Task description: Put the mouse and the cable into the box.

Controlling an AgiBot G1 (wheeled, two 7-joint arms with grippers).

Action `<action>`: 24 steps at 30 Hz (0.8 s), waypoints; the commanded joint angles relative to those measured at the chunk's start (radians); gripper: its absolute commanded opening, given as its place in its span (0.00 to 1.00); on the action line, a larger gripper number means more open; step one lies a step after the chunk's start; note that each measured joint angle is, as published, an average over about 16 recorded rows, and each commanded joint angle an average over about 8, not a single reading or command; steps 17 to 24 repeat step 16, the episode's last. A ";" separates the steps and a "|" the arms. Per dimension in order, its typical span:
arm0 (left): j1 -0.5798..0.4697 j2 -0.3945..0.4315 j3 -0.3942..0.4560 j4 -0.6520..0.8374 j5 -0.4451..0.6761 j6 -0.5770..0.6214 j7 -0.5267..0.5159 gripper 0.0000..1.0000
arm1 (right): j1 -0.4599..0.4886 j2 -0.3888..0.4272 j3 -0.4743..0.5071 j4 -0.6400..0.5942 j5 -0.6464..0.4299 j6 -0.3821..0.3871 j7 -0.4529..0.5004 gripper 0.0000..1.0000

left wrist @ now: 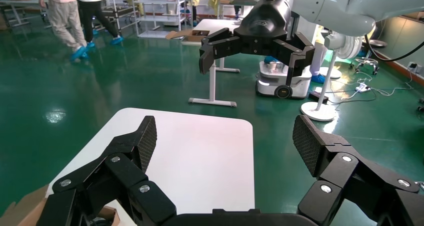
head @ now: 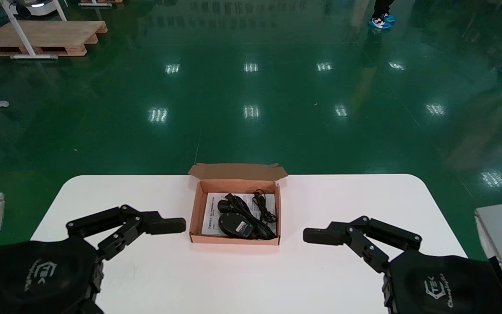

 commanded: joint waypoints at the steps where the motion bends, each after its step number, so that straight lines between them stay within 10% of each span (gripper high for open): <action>1: -0.001 0.001 0.001 0.001 0.001 -0.001 0.000 1.00 | 0.000 0.000 0.000 0.000 0.000 0.000 0.000 1.00; 24: -0.002 0.002 0.002 0.004 0.003 -0.004 0.001 1.00 | 0.000 0.000 0.000 0.000 0.000 0.000 0.000 1.00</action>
